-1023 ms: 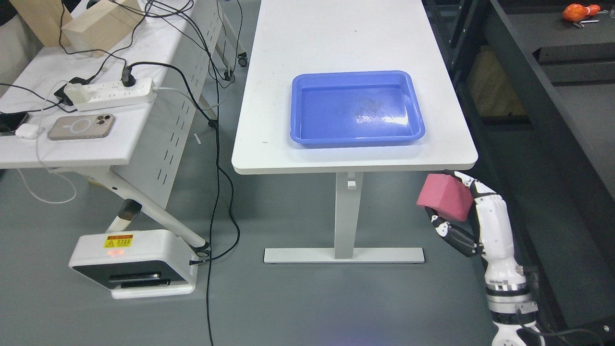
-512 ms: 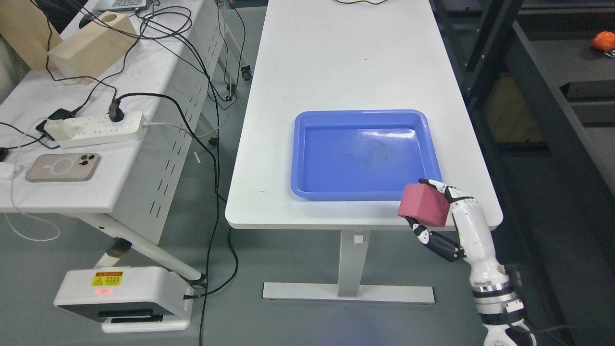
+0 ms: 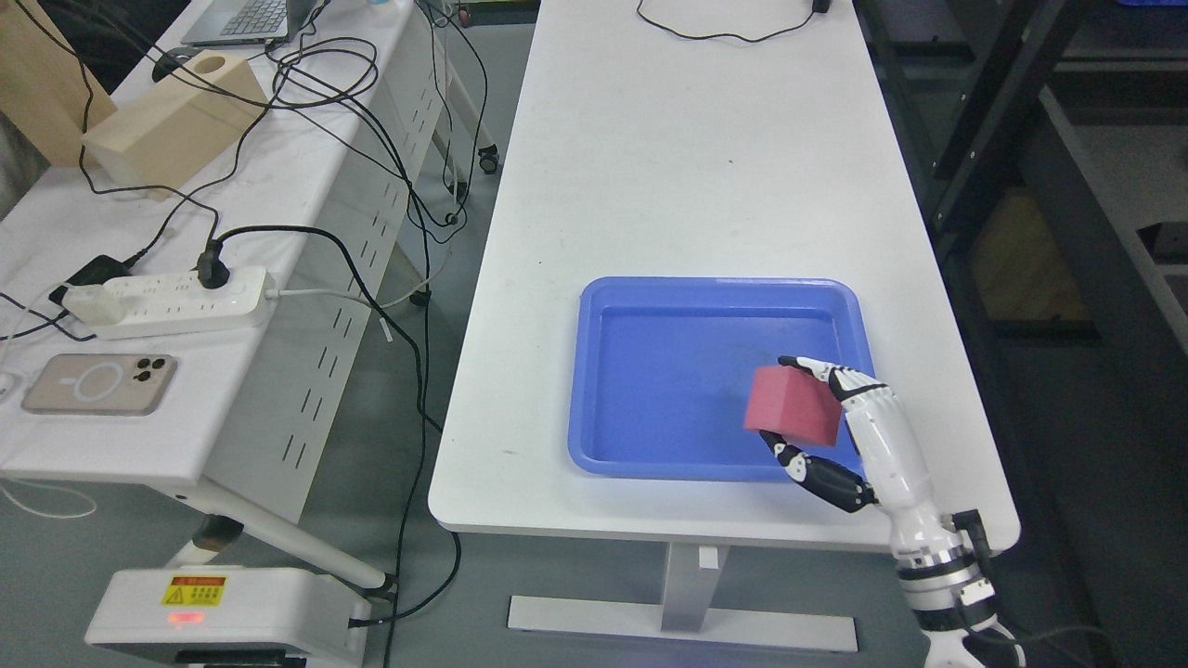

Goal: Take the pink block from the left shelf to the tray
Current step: 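Lower the pink block into the blue tray and open the right hand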

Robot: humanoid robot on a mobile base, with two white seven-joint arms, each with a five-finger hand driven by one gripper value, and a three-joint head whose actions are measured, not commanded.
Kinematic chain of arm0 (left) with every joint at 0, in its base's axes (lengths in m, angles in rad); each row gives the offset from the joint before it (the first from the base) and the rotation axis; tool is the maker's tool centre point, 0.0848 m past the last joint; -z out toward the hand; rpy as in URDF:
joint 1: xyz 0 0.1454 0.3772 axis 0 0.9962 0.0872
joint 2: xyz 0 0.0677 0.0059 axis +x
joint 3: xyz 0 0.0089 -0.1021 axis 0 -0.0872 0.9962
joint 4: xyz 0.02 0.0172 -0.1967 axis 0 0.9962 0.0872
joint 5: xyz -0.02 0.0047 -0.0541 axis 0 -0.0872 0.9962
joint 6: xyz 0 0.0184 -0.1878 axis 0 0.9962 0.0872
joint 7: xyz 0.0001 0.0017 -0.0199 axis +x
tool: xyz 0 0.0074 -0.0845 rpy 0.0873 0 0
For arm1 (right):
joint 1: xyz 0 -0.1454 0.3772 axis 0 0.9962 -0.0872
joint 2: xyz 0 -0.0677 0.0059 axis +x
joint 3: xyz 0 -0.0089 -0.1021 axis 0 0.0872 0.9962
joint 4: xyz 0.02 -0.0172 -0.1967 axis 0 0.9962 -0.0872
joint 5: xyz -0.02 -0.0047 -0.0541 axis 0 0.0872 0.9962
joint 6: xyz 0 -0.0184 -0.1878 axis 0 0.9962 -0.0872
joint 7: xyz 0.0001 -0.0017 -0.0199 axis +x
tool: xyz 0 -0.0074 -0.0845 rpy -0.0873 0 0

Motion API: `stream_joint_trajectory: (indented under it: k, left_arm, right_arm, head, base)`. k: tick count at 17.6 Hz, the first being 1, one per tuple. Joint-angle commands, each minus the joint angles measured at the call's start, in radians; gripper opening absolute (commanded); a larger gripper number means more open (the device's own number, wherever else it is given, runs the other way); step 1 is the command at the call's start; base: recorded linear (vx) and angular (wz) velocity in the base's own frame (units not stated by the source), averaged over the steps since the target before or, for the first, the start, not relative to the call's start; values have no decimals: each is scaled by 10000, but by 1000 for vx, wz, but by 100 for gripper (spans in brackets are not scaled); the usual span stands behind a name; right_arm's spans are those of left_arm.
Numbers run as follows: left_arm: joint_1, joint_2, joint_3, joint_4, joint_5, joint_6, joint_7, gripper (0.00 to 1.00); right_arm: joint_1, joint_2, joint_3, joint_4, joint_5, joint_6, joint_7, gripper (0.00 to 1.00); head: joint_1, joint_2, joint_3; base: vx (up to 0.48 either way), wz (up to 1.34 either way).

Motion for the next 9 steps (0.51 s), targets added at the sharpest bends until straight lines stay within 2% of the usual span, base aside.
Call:
stream_joint_trajectory:
  k: [1,2,3,5,6,9]
  left_arm:
    - [-291,174,0,-174,0,-6,6,100]
    - [-291,174,0,-174,0,-6,6,100]
    - [-291,174,0,-174,0,-6,6,100]
    - [-291,174,0,-174,0,-6,6,100]
    - [-291,174,0,-174,0,-6,6,100]
    - [-291,174,0,-174,0,-6,6,100]
  right_arm:
    - [85,-174,362,12,337,102,560,12]
    - [101,-174,347,12,337,209,775,19]
    - [161,-174,316,12,216,605,1020,32]
    - [299,-174,286,12,-242,777,1252,47]
    - [346,-174,270,-3,-473,778,1268,51]
    - [453,-174,239,-4,-1331,778,1543,72]
  head:
    - [0,0,0]
    - [0,0,0]
    - [0,0,0]
    - [0,0,0]
    - [0,1,0]
    - [0,0,0]
  base:
    - [174,14]
    - [174,14]
    - [137,5]
    - [126,19]
    - [116,34]
    - [69,3]
